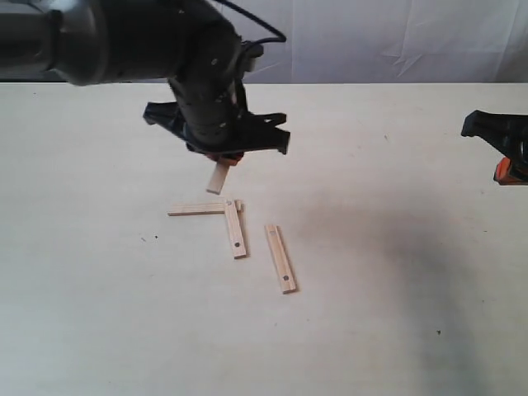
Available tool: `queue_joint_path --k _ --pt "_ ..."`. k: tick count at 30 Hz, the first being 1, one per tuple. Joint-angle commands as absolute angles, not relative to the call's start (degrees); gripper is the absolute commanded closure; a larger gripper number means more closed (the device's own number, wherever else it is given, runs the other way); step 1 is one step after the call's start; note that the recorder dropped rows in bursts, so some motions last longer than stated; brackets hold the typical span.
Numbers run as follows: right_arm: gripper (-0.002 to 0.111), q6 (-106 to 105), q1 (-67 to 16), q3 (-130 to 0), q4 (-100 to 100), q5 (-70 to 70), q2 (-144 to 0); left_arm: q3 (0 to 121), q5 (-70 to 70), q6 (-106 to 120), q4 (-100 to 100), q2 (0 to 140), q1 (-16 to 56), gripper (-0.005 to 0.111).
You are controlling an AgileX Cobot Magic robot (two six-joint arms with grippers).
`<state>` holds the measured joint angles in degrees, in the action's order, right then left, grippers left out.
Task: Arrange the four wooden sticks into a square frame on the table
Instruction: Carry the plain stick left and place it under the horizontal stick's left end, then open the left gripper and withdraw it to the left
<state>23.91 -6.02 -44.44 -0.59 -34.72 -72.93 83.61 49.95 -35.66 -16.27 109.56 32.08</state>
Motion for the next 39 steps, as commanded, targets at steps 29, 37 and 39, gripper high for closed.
queue_joint_path --k 29,37,39 --pt "0.109 23.61 -5.71 -44.75 -0.67 -33.98 -72.48 59.82 30.82 -47.52 -14.58 108.39 23.85 0.106" --pt "0.109 23.61 -5.71 -44.75 -1.0 -33.98 -72.48 59.82 30.73 -47.52 -13.56 108.39 23.85 0.106" --pt "0.109 23.61 -5.71 -44.75 -1.0 -33.98 -72.48 59.82 30.73 -47.52 -13.56 108.39 23.85 0.106"
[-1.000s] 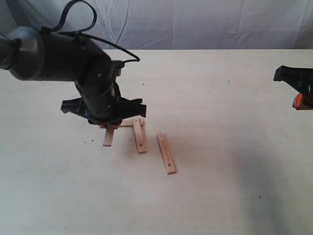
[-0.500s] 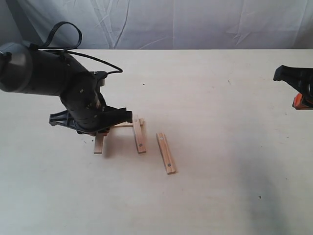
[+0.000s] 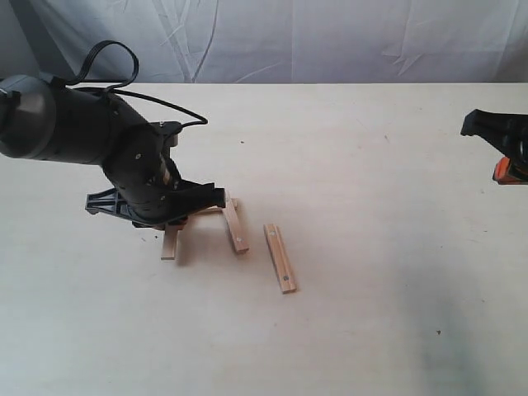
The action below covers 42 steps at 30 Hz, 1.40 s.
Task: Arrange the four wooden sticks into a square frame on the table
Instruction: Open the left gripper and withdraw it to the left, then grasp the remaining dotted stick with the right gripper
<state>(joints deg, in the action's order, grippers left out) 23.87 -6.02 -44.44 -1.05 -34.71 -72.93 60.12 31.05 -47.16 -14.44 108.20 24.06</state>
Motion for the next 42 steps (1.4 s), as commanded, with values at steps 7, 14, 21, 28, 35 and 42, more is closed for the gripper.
queue_joint_path --k 7,14,21,28,35,42 --pt "0.109 22.59 -5.71 -44.75 -1.78 -33.98 -72.48 59.82 30.73 -47.52 -13.57 108.39 23.85 0.09" --pt "0.109 22.45 -5.71 -44.75 -2.3 -33.98 -72.48 59.82 31.2 -47.52 -13.57 107.86 23.85 0.07" --pt "0.109 11.38 -7.66 -44.75 -6.52 -33.98 -72.48 59.82 37.53 -30.08 -15.48 100.34 23.54 0.082" --pt "0.109 7.19 -18.69 -45.08 -6.99 -35.34 -74.06 59.82 46.03 -26.33 -18.7 90.93 18.69 0.107" --pt "0.109 7.19 -27.89 -51.66 -9.86 -39.29 -82.25 59.71 46.31 -13.83 -8.92 75.62 11.96 0.107" --pt "0.109 9.23 -36.87 -59.83 -9.88 -39.07 -95.46 55.43 48.1 2.17 1.5 61.64 7.95 0.107"
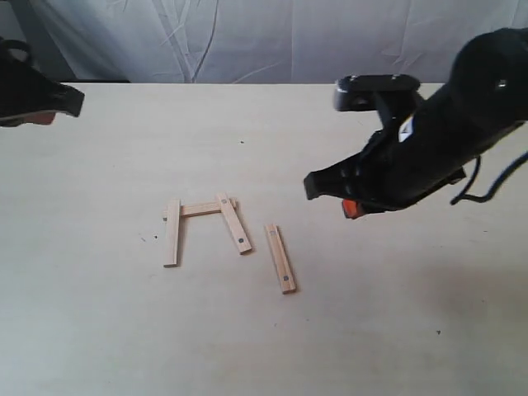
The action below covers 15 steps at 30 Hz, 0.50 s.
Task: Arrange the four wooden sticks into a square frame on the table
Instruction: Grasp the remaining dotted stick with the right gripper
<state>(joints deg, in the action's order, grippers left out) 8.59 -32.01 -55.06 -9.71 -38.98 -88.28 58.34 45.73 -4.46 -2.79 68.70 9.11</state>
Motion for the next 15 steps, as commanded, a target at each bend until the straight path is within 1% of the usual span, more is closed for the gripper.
queue_joint_path --k 1,3,4,5,6,7,10,15 --pt "0.109 9.23 -37.85 -61.04 -9.88 -39.07 -97.23 54.97 48.39 2.17 1.39 60.35 7.95 0.107" --pt "0.103 11.8 -39.61 -64.31 -8.64 -39.07 -101.9 53.7 48.51 2.17 1.26 55.87 7.95 0.107" --pt "0.091 13.85 -40.13 -66.4 -7.37 -39.31 -104.84 53.02 48.51 2.17 1.26 53.16 7.95 0.107" --pt "0.084 13.96 -40.13 -67.16 -7.09 -39.64 -105.92 52.86 48.82 2.17 1.26 51.95 7.95 0.107" --pt "0.071 13.96 -40.13 -68.63 -6.95 -40.32 -108.21 52.76 49.86 2.17 1.18 50.01 7.95 0.107" --pt "0.067 14.08 -40.13 -69.26 -6.95 -40.44 -109.65 52.55 50.32 2.17 0.76 48.52 7.95 0.107" --pt "0.068 15.08 -40.13 -70.22 -6.84 -40.07 -112.44 51.97 50.4 2.17 0.76 45.94 7.95 0.107" --pt "0.068 17.95 -41.16 -72.46 -4.0 -40.0 -115.8 51.97 50.18 2.17 0.76 45.68 7.95 0.107"
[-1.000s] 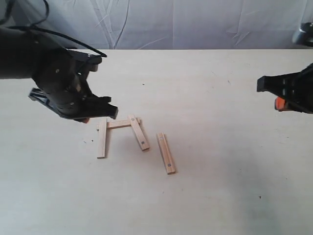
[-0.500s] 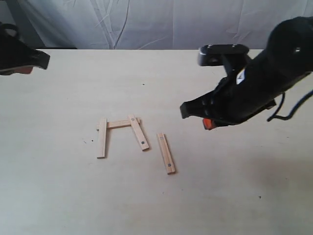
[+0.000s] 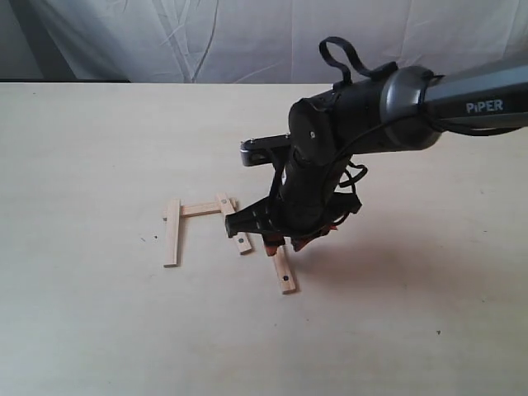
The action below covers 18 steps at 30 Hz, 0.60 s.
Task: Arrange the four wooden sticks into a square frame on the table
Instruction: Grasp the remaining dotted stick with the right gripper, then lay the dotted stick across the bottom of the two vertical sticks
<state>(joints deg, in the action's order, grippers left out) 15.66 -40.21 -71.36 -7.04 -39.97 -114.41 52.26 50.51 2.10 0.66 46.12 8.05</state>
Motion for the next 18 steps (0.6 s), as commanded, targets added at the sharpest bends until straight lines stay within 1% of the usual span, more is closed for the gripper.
queue_joint_path --k 1,8,10,11,12,13,15,18 --pt "0.068 18.07 -41.29 -72.46 -3.51 -39.77 -116.15 51.97 50.18 2.17 0.76 45.68 7.95 0.107" --pt "0.068 18.2 -41.78 -72.46 -2.87 -39.86 -118.92 51.97 50.18 2.17 0.76 45.68 7.95 0.107" --pt "0.08 18.2 -41.78 -72.46 -3.0 -41.02 -119.39 51.97 50.18 2.17 0.76 45.68 7.95 0.107" --pt "0.096 18.2 -41.78 -72.46 -3.0 -41.63 -119.26 51.97 50.18 2.17 0.76 45.68 7.95 0.107" --pt "0.106 18.2 -41.78 -72.46 -2.89 -41.74 -119.01 51.97 50.18 2.17 0.76 45.68 7.95 0.107" --pt "0.108 18.37 -41.78 -72.46 -2.89 -41.86 -118.34 51.97 50.17 2.17 0.5 45.68 7.95 0.107" --pt "0.108 18.37 -41.52 -72.64 -2.76 -41.72 -116.84 51.97 50.17 2.17 0.41 45.68 7.95 0.107" --pt "0.108 14.36 -41.08 -77.15 1.63 -45.21 -112.7 51.97 50.17 2.17 0.63 45.68 7.95 0.107"
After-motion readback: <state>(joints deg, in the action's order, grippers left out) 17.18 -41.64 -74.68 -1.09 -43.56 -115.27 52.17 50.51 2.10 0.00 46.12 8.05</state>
